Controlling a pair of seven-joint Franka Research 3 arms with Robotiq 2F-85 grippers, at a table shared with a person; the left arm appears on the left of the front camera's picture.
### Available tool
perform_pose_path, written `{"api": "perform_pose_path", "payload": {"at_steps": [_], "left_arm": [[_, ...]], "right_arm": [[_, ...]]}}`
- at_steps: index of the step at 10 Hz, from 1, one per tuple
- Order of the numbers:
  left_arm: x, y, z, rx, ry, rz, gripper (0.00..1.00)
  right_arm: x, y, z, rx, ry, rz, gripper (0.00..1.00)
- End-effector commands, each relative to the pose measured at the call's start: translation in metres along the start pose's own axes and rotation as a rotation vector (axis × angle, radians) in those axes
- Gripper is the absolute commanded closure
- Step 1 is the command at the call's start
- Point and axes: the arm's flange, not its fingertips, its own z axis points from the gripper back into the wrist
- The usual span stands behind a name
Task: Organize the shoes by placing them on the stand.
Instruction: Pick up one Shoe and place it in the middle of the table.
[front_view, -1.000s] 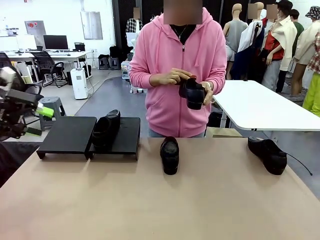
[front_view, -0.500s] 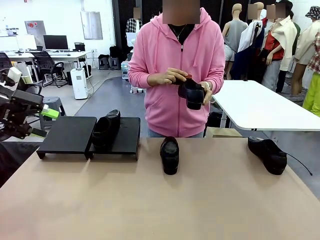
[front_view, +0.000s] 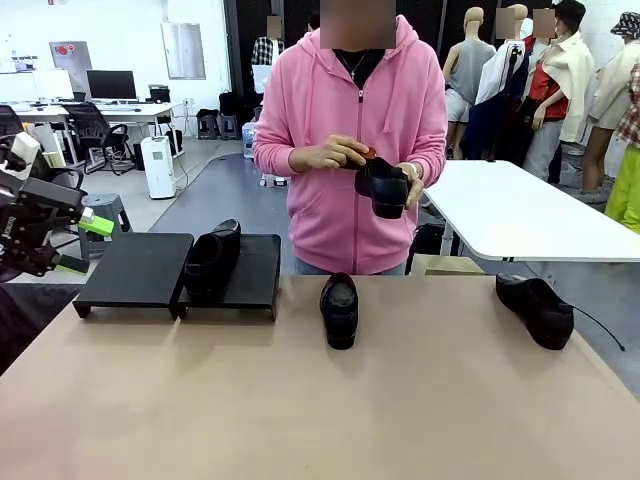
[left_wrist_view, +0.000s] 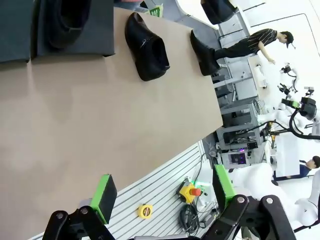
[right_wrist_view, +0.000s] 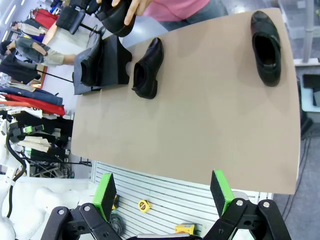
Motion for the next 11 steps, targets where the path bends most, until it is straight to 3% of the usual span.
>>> {"api": "perform_pose_path", "payload": {"at_steps": [1,3,4,5,6,7,8,9,10,11], "left_arm": [[0.0,0.001,0.002,-0.003,0.007,-0.008,0.0],[0.0,0.001,0.002,-0.003,0.007,-0.008,0.0],[0.0,0.001,0.002,-0.003,0.007,-0.008,0.0],[0.0,0.001,0.002,-0.003,0.007,-0.008,0.0],[0.0,0.001,0.002,-0.003,0.007,-0.008,0.0],[0.0,0.001,0.002,-0.003,0.007,-0.008,0.0],[0.0,0.001,0.002,-0.003,0.007,-0.008,0.0],[0.0,0.001,0.002,-0.003,0.007,-0.008,0.0],[0.0,0.001,0.002,-0.003,0.007,-0.008,0.0],[0.0,0.001,0.002,-0.003,0.007,-0.008,0.0]], "right_arm": [[0.0,0.002,0.001,0.015,-0.006,0.016,0.0],[0.0,0.0,0.0,0.0,0.0,0.0,0.0],[0.029,0.013,-0.039,-0.152,0.153,0.034,0.0],[0.076,0.011,-0.085,-0.288,0.204,0.011,0.0],[0.121,-0.003,-0.133,-0.402,0.213,-0.015,0.0],[0.151,-0.024,-0.163,-0.484,0.15,-0.046,0.0],[0.169,-0.043,-0.182,-0.455,0.124,-0.087,0.0],[0.171,-0.047,-0.197,-0.406,0.157,-0.084,0.0],[0.164,-0.034,-0.204,-0.386,0.168,-0.062,0.0],[0.155,-0.053,-0.214,-0.438,0.145,-0.043,0.0]]}}
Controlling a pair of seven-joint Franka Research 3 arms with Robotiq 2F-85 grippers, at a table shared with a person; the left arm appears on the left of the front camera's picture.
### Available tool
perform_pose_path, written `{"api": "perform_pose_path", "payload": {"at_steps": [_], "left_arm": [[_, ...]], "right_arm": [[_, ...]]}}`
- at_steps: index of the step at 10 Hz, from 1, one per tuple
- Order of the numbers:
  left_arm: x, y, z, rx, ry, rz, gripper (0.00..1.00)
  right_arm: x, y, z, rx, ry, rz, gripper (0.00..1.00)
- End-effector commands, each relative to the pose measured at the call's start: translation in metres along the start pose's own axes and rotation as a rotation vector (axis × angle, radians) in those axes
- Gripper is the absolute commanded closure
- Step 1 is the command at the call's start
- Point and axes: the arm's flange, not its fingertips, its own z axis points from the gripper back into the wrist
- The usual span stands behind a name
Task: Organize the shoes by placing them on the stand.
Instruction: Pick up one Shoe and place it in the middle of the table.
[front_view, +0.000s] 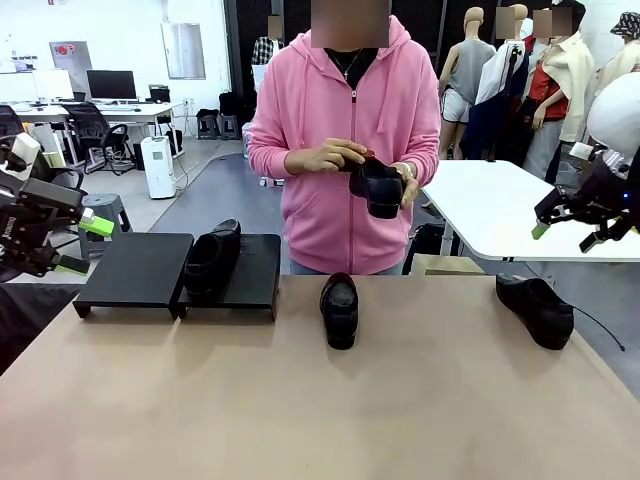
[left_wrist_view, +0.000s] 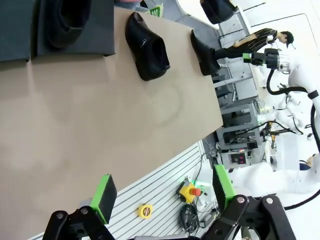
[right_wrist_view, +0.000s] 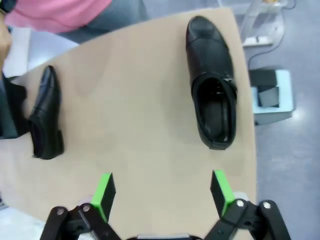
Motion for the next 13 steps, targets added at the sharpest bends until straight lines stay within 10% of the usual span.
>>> {"api": "perform_pose_path", "payload": {"at_steps": [1,7,13], "left_arm": [[0.0,0.001,0.003,-0.003,0.005,-0.01,0.0],[0.0,0.001,0.003,-0.003,0.005,-0.01,0.0],[0.0,0.001,0.003,-0.003,0.005,-0.01,0.0]], "right_arm": [[-0.016,0.003,0.009,-0.003,-0.015,0.009,0.0],[0.083,-0.04,-0.094,-0.026,0.138,-0.068,0.0],[0.098,-0.065,-0.165,0.004,0.299,-0.145,0.0]]}}
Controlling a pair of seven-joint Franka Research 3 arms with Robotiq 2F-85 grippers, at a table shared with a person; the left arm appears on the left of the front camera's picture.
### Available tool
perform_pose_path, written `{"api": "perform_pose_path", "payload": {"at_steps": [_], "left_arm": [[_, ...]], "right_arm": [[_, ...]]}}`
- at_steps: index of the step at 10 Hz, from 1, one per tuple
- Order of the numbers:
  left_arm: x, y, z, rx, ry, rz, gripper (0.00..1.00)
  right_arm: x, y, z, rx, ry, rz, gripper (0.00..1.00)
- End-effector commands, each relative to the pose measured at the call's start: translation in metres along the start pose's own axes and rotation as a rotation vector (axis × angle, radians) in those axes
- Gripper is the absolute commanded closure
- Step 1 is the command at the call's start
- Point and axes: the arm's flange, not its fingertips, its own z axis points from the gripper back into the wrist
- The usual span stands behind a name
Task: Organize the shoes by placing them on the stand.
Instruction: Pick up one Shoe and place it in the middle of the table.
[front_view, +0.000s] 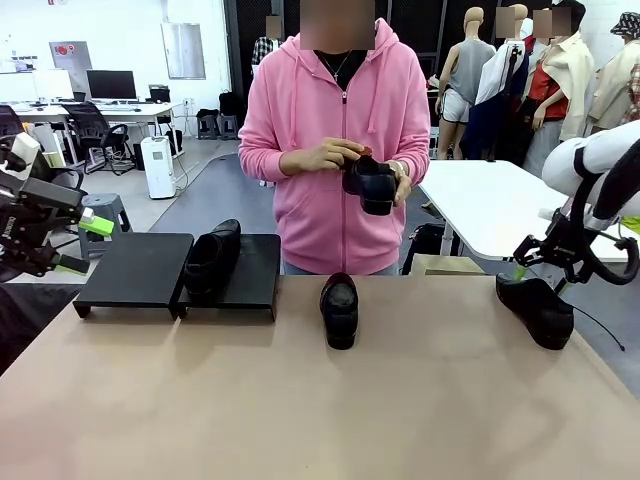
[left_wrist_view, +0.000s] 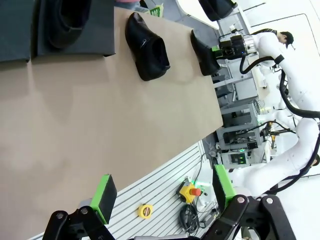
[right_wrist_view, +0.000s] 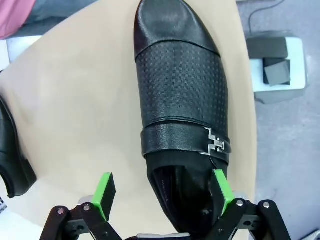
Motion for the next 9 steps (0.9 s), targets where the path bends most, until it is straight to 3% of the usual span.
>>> {"api": "perform_pose_path", "payload": {"at_steps": [1,5,9], "left_arm": [[0.0,0.001,0.002,-0.003,0.006,-0.01,0.0],[0.0,0.001,0.002,-0.003,0.006,-0.01,0.0],[0.0,0.001,0.002,-0.003,0.006,-0.01,0.0]], "right_arm": [[0.007,0.004,-0.005,0.028,0.034,-0.032,0.0],[-0.002,0.031,-0.023,-0.011,0.079,0.032,0.0],[0.004,0.029,-0.038,-0.063,0.09,0.008,0.0]]}}
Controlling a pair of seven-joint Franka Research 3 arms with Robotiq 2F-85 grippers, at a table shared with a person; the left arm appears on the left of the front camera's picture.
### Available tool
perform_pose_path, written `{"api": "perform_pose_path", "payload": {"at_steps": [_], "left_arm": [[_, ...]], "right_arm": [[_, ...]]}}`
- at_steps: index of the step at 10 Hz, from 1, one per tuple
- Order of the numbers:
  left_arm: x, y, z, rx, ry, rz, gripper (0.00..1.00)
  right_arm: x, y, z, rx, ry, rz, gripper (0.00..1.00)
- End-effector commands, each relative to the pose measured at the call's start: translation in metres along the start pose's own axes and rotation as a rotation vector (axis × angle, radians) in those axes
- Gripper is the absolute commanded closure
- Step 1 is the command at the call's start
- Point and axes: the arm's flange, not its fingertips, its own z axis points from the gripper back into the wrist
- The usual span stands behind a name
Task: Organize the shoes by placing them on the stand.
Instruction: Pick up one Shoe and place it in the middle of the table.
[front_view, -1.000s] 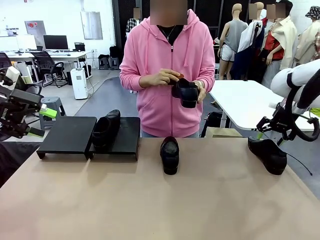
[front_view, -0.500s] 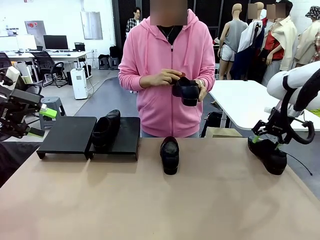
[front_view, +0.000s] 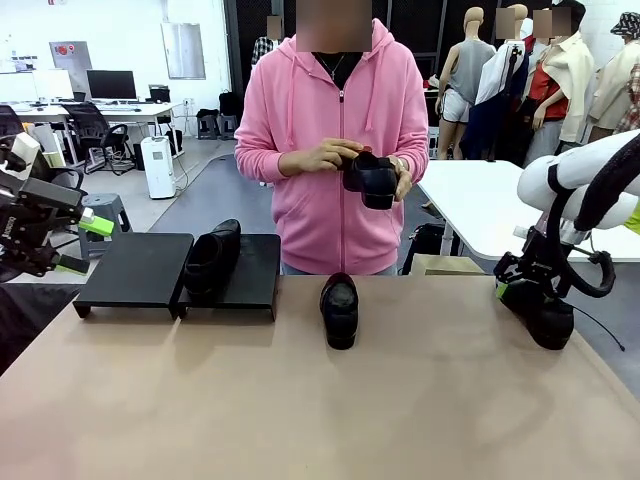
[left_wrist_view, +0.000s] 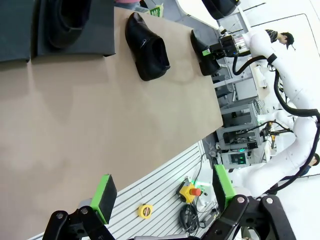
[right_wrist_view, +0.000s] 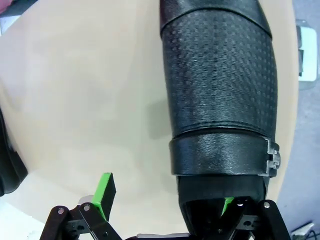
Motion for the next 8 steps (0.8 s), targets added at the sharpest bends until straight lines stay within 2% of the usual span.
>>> {"api": "perform_pose_path", "payload": {"at_steps": [1,2,3,8], "left_arm": [[0.0,0.0008,0.0025,-0.003,0.006,-0.01,0.0],[0.0,0.0008,0.0025,-0.003,0.006,-0.01,0.0],[0.0,0.0008,0.0025,-0.003,0.006,-0.01,0.0],[0.0,0.0008,0.0025,-0.003,0.006,-0.01,0.0]], "right_arm": [[0.0054,0.0033,0.0079,-0.028,-0.01,-0.02,0.0],[0.0046,0.0032,0.009,-0.039,0.011,-0.011,0.6],[0.0028,0.0041,0.0093,-0.033,0.008,-0.006,1.0],[0.0005,0.001,0.0151,-0.039,-0.014,0.002,1.0]]}}
